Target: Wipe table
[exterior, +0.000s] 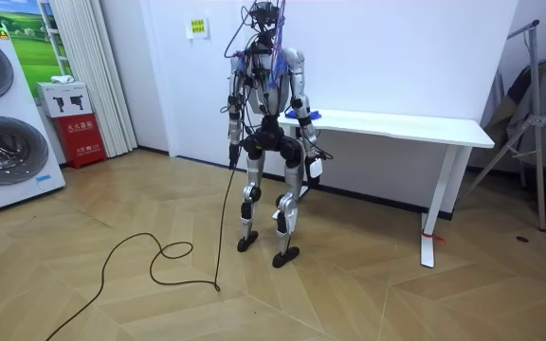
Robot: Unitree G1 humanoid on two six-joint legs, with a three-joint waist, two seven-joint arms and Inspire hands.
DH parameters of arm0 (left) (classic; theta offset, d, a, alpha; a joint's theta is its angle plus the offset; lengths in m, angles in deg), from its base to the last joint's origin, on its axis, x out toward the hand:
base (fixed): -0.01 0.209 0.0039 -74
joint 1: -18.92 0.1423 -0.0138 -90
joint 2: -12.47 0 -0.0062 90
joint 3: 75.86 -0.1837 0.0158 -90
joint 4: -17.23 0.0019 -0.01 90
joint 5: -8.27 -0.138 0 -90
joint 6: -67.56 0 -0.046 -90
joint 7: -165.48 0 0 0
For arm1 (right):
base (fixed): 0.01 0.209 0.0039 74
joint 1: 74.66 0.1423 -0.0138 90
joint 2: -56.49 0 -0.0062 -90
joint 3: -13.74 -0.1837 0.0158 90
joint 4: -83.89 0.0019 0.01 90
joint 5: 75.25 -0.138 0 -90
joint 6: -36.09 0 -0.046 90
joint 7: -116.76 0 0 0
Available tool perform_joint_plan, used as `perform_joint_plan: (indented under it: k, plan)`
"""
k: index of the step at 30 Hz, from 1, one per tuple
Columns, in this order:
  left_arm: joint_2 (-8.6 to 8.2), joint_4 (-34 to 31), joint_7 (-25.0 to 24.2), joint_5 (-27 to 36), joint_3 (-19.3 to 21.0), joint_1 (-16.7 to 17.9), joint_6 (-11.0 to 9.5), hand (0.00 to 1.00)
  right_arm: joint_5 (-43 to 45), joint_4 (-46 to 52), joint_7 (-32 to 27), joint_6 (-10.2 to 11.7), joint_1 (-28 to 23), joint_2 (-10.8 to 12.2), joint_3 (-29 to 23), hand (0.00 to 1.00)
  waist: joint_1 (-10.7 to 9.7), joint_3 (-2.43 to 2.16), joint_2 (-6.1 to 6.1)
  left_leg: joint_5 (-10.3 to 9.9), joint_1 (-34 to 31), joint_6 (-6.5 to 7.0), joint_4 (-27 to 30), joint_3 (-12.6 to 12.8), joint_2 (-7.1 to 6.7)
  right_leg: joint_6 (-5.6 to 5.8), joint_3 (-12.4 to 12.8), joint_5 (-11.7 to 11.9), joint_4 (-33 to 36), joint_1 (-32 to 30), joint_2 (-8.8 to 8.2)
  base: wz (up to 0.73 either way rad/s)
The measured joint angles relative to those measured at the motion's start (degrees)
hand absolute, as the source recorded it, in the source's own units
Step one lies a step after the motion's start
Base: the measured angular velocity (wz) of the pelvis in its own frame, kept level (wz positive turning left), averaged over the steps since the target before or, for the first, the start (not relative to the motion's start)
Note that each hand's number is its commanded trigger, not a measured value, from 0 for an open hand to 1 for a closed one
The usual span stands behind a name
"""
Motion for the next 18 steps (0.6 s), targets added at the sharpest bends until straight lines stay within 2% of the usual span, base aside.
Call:
perform_joint_plan:
  k: [12, 18]
  plan:
    - [-0.01, 0.0, -0.01, 0.13, 0.63, -0.08, -0.25, 0.0, -0.11, -0.01, 0.72, 0.05, 0.6, 0.0, -0.28, 0.0, -0.02, -0.15, -0.04, 0.0, 0.0, 0.0, 0.02, -0.1, -0.08, 0.04, -0.37, -0.03, -0.5, -0.21, -0.05, 0.0]
    - [0.09, -0.01, -0.18, 0.36, 1.86, 0.62, -0.21, 0.0, -7.2, -0.51, 1.13, -0.03, -0.07, 0.0, -1.38, 0.0, 0.01, -0.18, -0.46, 0.0, 0.23, 0.0, -0.09, 0.14, -0.09, 0.04, -0.07, -0.03, -0.71, 0.11, -0.03, 0.0]
